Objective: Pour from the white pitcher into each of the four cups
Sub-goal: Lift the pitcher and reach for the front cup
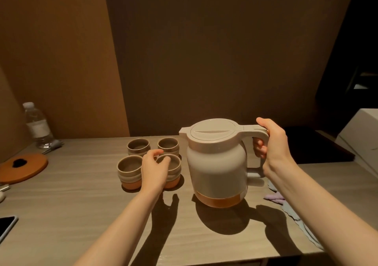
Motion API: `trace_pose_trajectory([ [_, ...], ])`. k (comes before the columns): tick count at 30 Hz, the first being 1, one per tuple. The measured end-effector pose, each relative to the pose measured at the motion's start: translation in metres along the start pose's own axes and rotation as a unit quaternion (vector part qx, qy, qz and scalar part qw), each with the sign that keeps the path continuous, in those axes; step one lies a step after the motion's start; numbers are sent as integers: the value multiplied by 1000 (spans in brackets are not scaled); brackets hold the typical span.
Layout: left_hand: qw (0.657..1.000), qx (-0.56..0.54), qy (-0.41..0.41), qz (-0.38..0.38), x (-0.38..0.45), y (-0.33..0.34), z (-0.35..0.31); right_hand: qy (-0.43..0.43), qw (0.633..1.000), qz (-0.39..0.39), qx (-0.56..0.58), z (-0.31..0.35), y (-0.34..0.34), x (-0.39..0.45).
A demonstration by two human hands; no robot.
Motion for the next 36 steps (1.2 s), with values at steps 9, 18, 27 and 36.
trace_pose_trajectory([
  [9,996,21,-49,72,8,24,55,8,1000,-4,-4,-12,1,10],
  [18,997,1,-14,71,12,35,66,1,1000,11,-17,-22,5,17],
  [27,999,6,2,41,14,37,66,-2,1000,6,-21,-27,10,20],
  [36,998,29,13,49,19,34,70,8,1000,-7,-8,-19,9,14],
])
Point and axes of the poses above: each hand's wrist, its own x-axis towards the middle knuckle, its own y-axis out of the palm, z = x × y, the point moved 4 cm from there along x, towards the middle knuckle, and after that the axes turned 15 degrees about -z, right-handed, at the moved point
